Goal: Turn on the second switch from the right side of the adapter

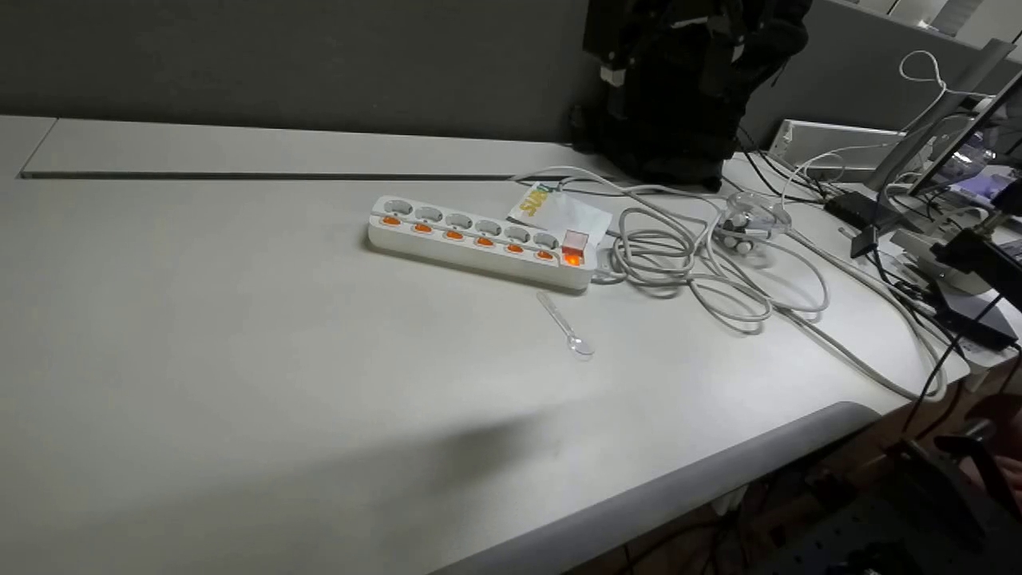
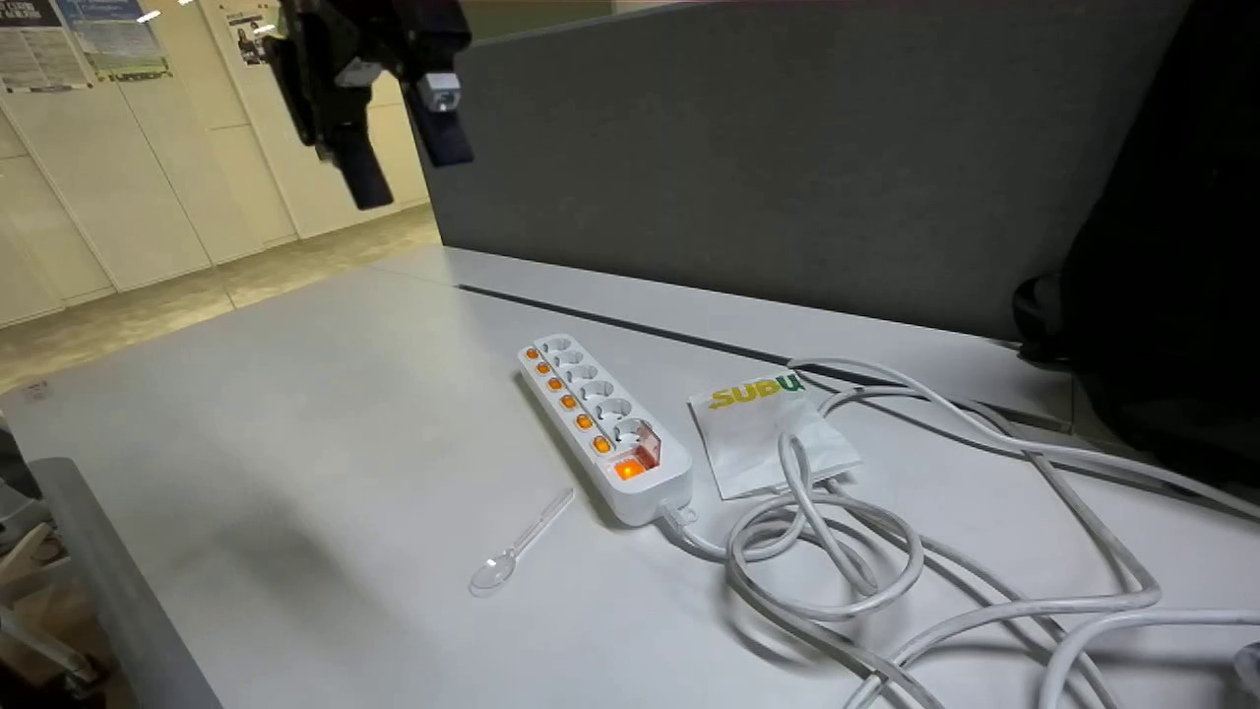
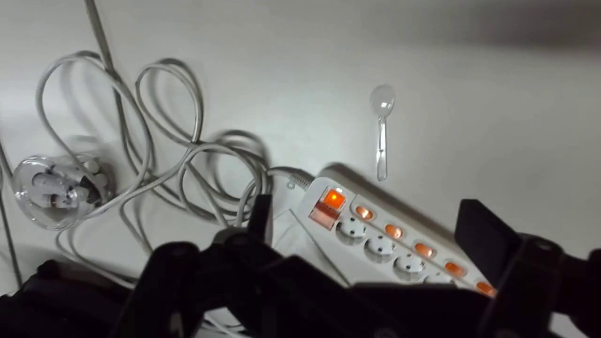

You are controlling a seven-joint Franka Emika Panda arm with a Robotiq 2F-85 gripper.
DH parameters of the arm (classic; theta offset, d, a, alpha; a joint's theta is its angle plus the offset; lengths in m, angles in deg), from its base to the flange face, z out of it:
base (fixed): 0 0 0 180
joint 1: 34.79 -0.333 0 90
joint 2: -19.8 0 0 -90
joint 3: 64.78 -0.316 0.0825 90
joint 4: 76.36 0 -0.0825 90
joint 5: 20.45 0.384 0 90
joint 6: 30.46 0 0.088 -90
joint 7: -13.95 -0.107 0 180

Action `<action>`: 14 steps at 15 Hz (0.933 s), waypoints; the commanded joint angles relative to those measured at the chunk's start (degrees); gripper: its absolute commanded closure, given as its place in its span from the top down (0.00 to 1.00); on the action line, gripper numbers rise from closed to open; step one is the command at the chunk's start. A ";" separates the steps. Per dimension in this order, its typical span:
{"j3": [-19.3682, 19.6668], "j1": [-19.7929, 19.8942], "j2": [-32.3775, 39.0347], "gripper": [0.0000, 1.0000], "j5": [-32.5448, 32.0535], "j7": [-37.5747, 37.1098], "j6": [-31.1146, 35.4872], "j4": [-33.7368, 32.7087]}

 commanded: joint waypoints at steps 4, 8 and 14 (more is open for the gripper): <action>2.45 1.19 10.67 1.00 4.17 -4.00 17.30 -5.68; 3.65 1.24 17.37 1.00 16.21 3.59 19.44 -9.47; 5.37 0.03 24.05 0.53 14.28 2.31 17.42 -12.46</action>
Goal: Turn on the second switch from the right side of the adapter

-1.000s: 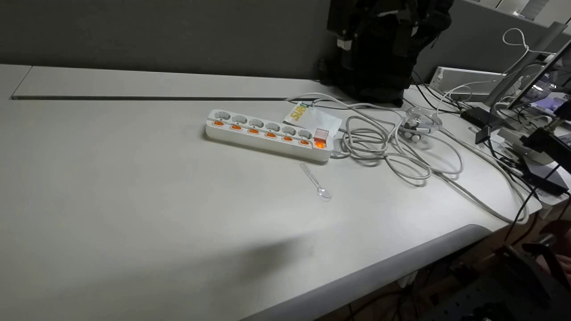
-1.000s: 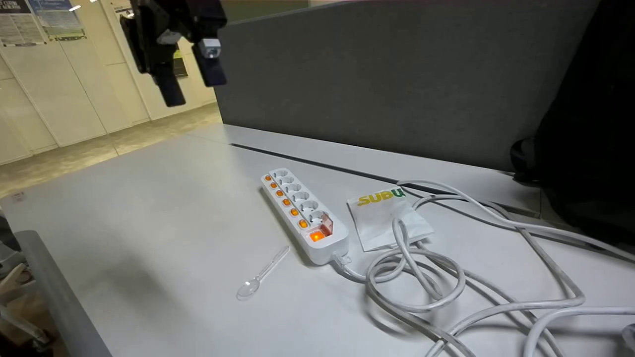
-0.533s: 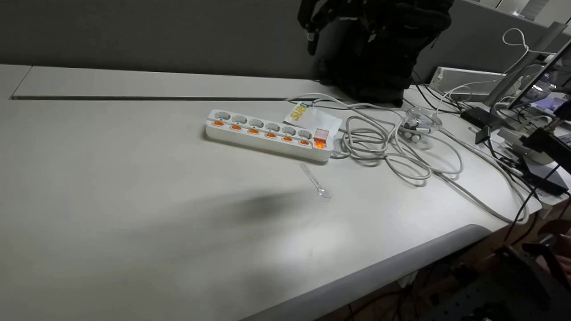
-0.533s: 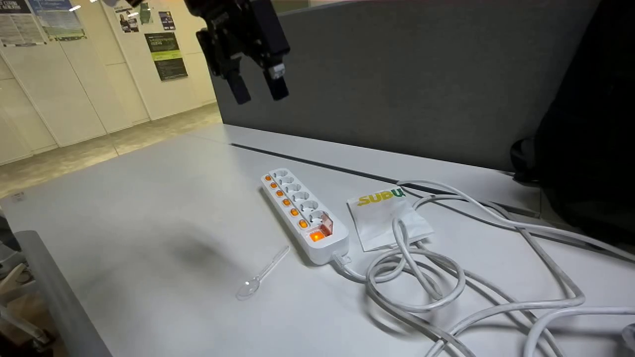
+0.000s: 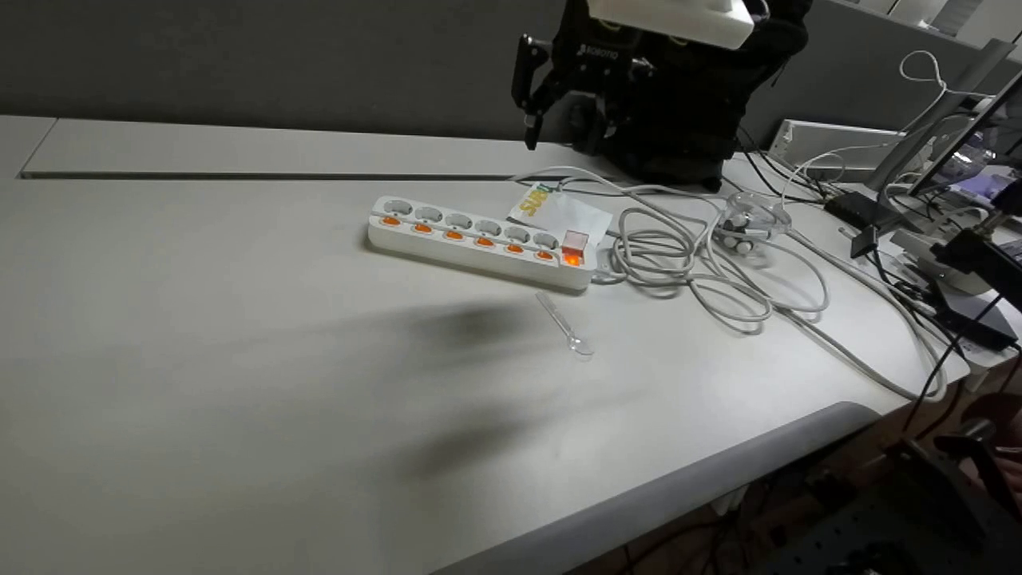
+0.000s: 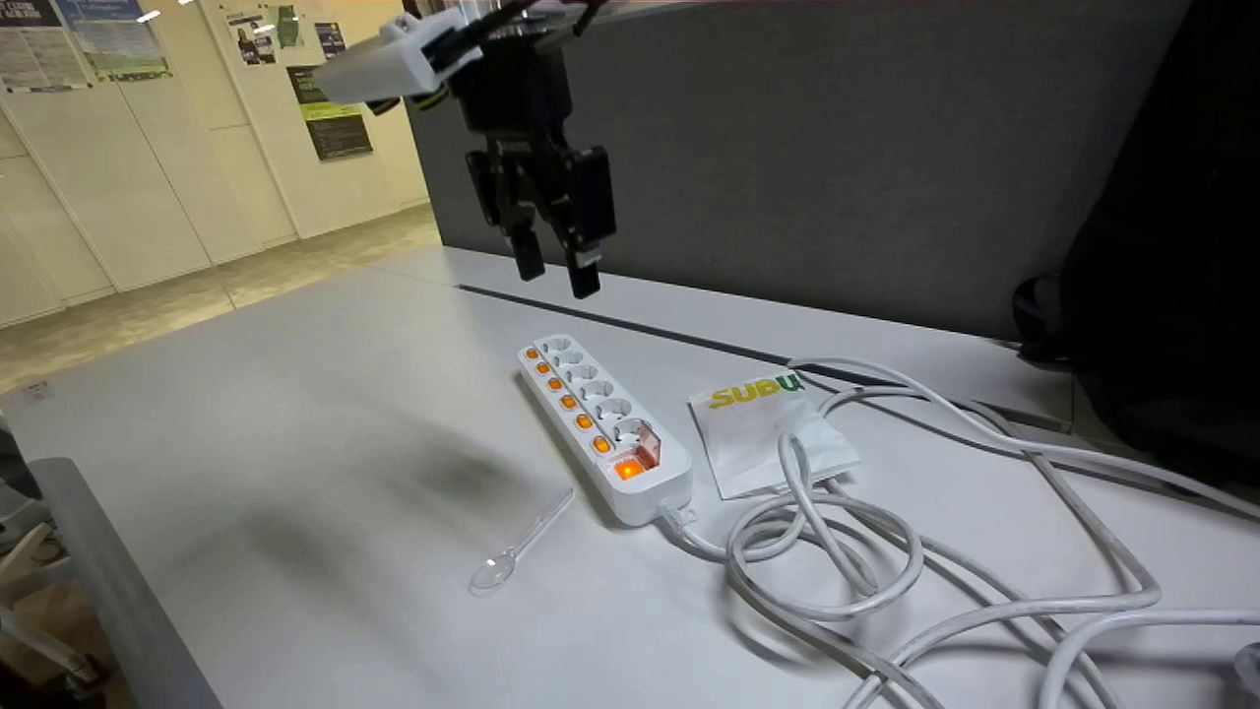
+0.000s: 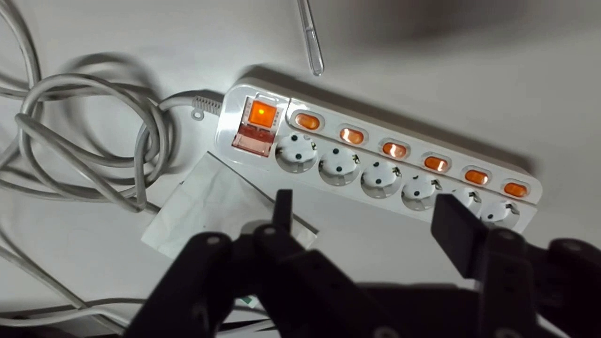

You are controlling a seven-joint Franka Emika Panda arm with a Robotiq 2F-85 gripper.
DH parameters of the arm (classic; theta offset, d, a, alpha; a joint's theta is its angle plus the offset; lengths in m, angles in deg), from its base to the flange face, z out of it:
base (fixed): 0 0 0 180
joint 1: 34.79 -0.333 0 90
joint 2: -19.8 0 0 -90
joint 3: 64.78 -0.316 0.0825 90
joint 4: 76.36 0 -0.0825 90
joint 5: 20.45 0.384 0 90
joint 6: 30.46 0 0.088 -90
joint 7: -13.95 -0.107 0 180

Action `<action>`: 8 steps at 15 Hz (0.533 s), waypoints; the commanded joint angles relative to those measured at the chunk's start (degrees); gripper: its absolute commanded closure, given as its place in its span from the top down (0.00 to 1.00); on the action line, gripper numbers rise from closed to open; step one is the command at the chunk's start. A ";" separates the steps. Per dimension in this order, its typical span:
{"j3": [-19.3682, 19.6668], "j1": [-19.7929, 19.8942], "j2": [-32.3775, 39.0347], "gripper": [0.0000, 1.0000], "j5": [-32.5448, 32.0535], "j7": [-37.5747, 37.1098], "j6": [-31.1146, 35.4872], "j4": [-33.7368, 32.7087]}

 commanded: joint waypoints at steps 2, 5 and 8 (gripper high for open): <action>2.49 -1.60 4.40 0.38 -2.18 -2.48 -1.64 -2.69; 3.78 -1.92 6.95 0.19 -2.47 -3.02 -0.82 -3.03; 3.68 -1.57 6.75 0.01 -1.45 -0.60 -0.10 -1.63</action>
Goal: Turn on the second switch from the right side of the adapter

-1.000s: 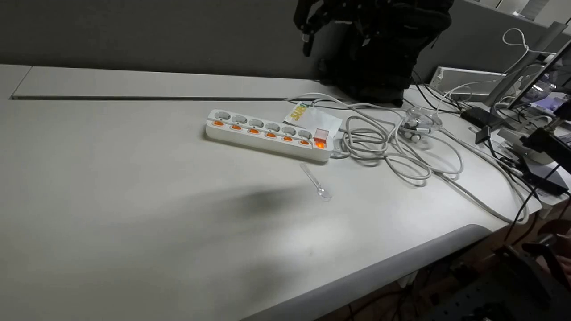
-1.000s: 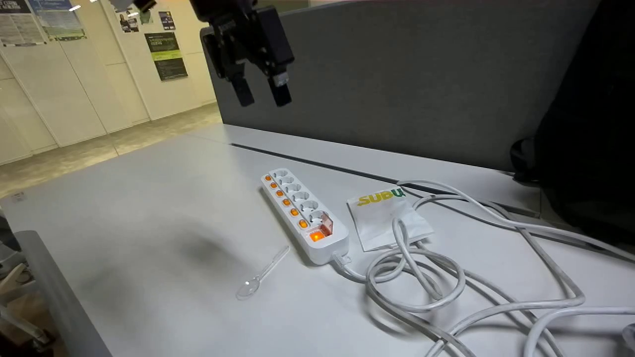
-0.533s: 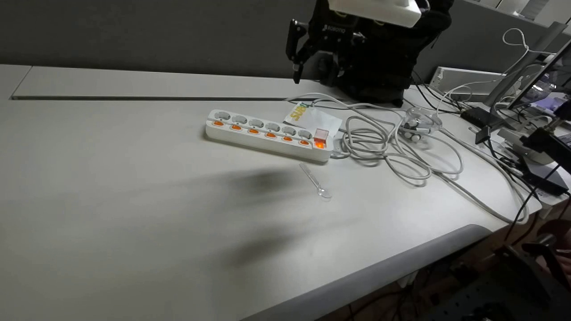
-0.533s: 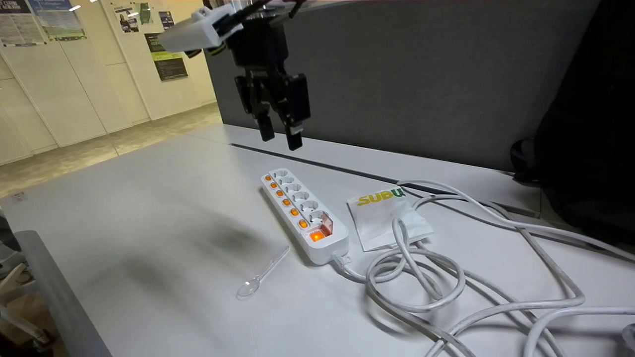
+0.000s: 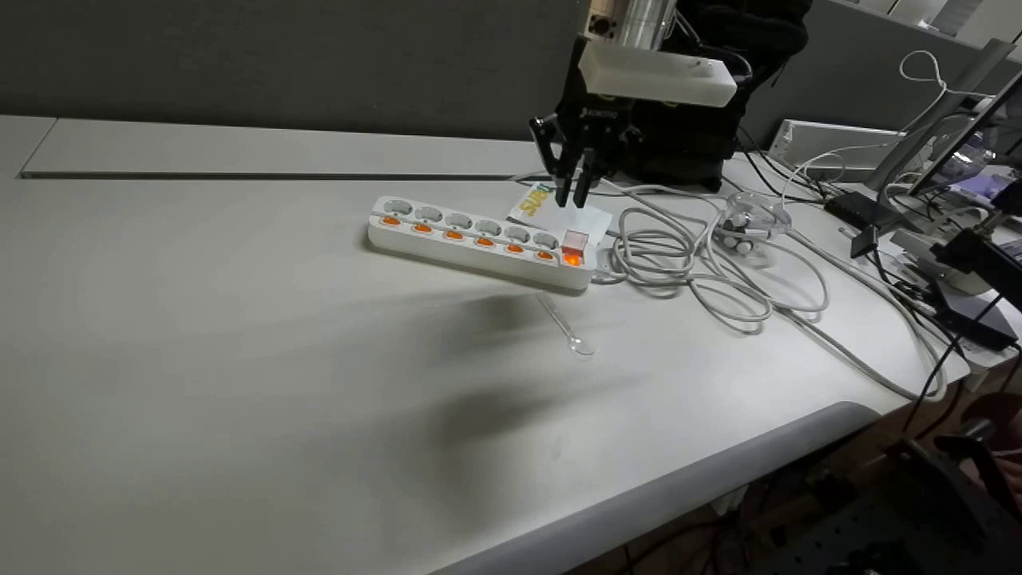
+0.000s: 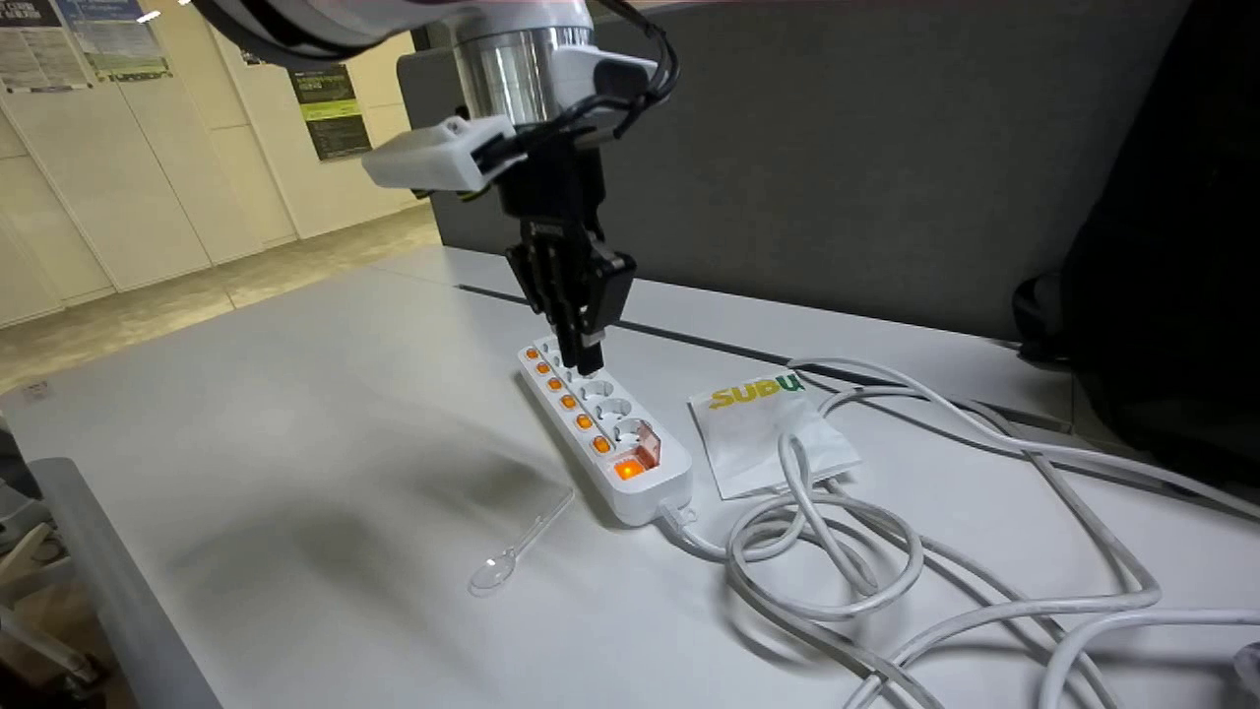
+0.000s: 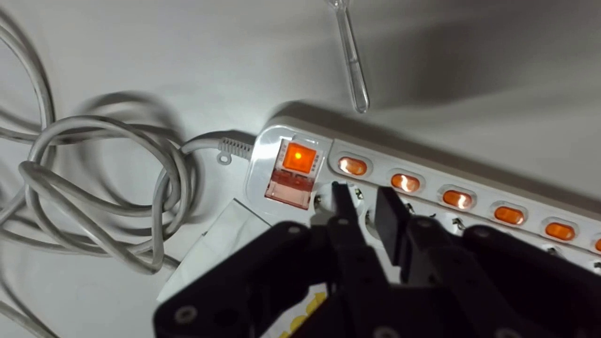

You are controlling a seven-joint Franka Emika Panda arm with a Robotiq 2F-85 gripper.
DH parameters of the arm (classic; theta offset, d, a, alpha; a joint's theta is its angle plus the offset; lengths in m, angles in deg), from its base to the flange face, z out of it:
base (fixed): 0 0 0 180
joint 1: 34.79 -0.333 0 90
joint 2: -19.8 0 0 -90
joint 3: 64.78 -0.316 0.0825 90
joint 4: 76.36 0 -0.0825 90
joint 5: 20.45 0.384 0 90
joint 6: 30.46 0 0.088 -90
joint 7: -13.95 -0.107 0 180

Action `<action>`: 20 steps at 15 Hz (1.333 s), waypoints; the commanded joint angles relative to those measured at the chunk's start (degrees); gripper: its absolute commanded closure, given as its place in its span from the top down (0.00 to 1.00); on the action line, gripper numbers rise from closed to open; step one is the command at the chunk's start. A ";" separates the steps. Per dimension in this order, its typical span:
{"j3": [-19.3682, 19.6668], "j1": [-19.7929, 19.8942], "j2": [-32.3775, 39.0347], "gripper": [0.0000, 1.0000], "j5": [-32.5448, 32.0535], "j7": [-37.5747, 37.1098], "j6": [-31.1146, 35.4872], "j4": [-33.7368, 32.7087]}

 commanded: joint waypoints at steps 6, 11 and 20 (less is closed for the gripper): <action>1.51 -1.40 0.80 0.00 -1.52 -1.86 0.80 -0.03; 4.21 -3.17 4.48 0.00 -3.16 -7.62 7.01 -0.50; 5.60 -6.76 7.81 0.00 -1.63 -11.96 8.62 -0.55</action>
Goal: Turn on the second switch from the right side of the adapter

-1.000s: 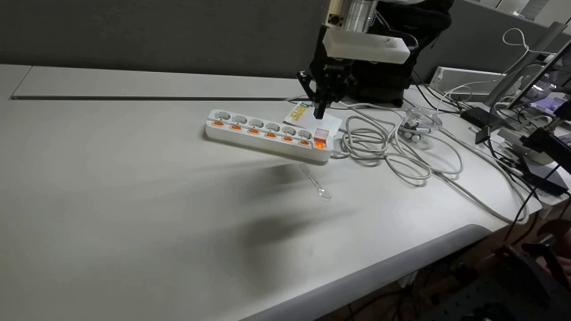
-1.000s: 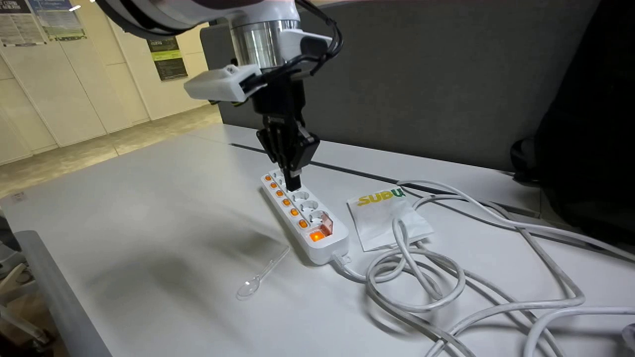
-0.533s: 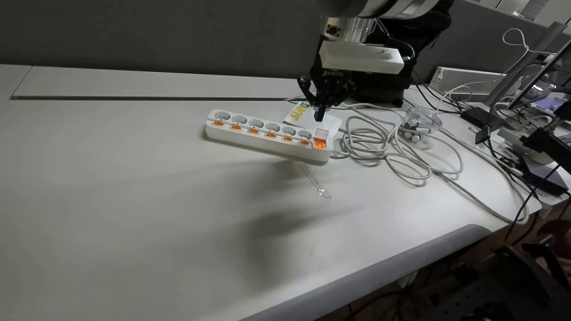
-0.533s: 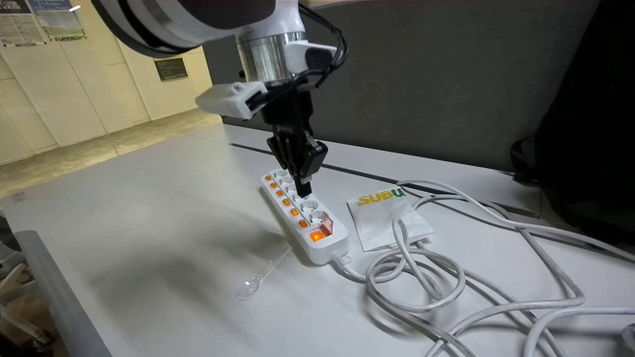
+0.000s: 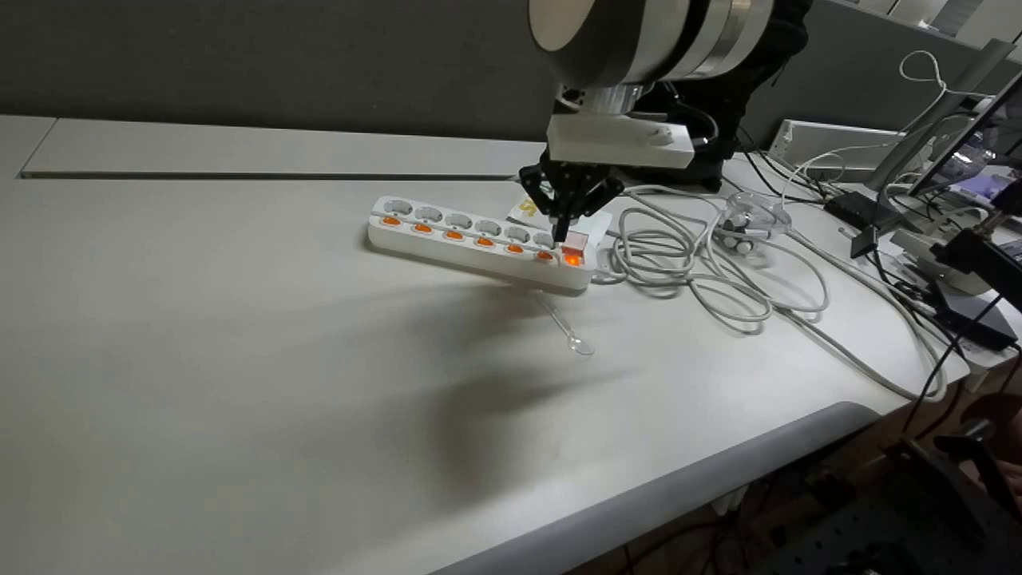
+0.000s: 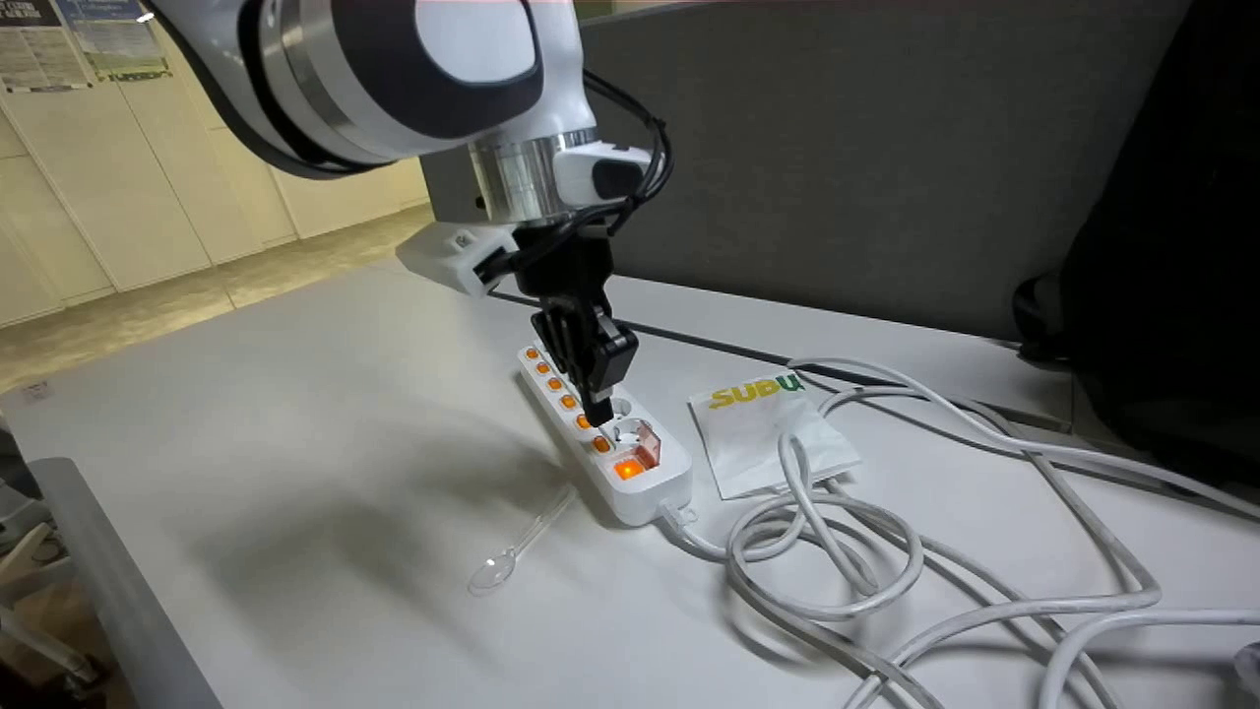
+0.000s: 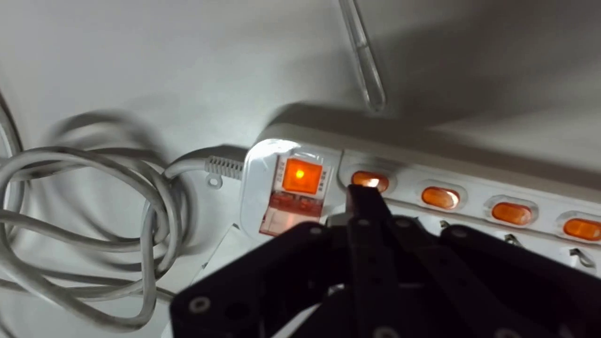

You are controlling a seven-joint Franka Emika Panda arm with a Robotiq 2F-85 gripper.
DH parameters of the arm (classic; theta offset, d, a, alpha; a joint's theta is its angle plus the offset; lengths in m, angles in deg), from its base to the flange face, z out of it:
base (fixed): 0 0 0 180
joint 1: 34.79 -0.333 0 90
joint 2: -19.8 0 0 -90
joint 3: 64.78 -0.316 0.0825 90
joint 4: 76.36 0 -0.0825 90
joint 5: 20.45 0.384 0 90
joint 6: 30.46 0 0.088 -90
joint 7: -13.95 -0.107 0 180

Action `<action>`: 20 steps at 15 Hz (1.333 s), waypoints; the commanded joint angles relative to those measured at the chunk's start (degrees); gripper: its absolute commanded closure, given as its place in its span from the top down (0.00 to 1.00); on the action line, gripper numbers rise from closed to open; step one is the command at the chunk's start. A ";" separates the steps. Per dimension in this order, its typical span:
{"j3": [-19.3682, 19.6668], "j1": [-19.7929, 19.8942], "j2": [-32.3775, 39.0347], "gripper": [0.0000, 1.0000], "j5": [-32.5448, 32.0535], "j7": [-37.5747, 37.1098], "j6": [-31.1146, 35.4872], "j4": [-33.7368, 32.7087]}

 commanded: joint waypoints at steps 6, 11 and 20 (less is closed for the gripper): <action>0.57 -1.63 1.48 0.00 2.16 -3.62 0.17 -0.71; 0.10 -0.84 2.19 0.00 4.59 -2.76 0.80 -0.89; 0.26 -0.80 3.26 0.00 5.38 -2.29 1.88 -1.56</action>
